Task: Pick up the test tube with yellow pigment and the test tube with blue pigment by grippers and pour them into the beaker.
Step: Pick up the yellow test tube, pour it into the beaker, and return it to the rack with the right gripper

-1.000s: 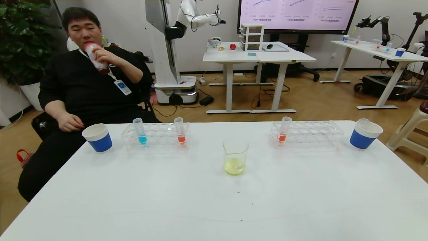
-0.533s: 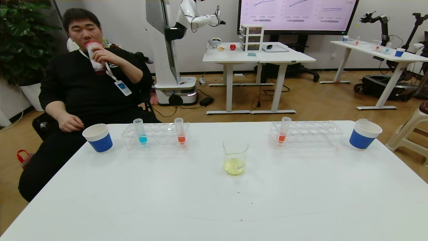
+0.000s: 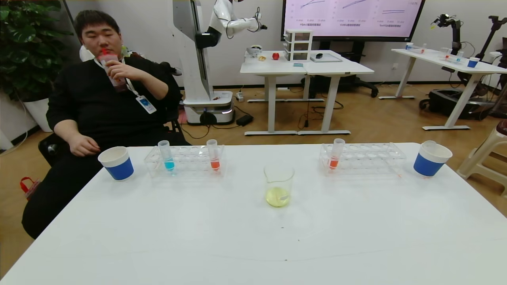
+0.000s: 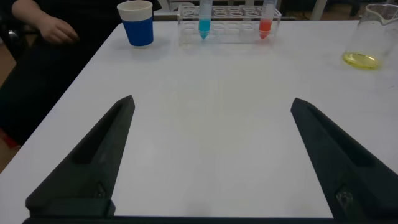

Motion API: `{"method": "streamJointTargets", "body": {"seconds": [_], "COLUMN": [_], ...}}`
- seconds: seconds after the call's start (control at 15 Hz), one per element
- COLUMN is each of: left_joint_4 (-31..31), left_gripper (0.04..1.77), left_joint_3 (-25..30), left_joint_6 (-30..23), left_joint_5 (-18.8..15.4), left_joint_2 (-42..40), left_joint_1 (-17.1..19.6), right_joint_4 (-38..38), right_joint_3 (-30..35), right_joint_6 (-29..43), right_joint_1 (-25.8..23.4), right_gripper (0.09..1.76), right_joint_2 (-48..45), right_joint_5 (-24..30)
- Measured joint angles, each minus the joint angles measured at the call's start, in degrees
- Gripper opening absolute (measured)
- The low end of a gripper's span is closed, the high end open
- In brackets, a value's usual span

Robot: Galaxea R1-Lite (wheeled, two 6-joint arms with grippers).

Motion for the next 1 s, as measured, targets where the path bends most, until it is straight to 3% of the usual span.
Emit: {"method": "streamJointTargets", "body": {"seconds": [0.13, 0.33, 0.6, 1.0], "left_joint_4": [0.00, 0.00, 0.00, 0.00], "left_gripper": [1.75, 1.75, 1.75, 1.75], "left_joint_3": [0.00, 0.00, 0.00, 0.00], "left_joint_6": [0.00, 0.00, 0.00, 0.02], "left_joint_5": [0.00, 0.00, 0.00, 0.00], "left_joint_2": [0.00, 0.00, 0.00, 0.00], "left_joint_1": [0.00, 0.00, 0.00, 0.00], "right_joint_4": [0.00, 6.36, 16.36, 16.82], "right_joint_3": [5.85, 11.08, 11.80, 11.91], "right_joint_6": [0.02, 0.28, 4.36, 8.68], "right_joint_1": [0.11, 0.26, 0.28, 0.28], "right_gripper": [1.74, 1.74, 1.74, 1.74], "right_joint_2": [-1.51, -2.32, -2.44, -2.44], "right_joint_5": [0.05, 1.67, 3.49, 2.60]}}
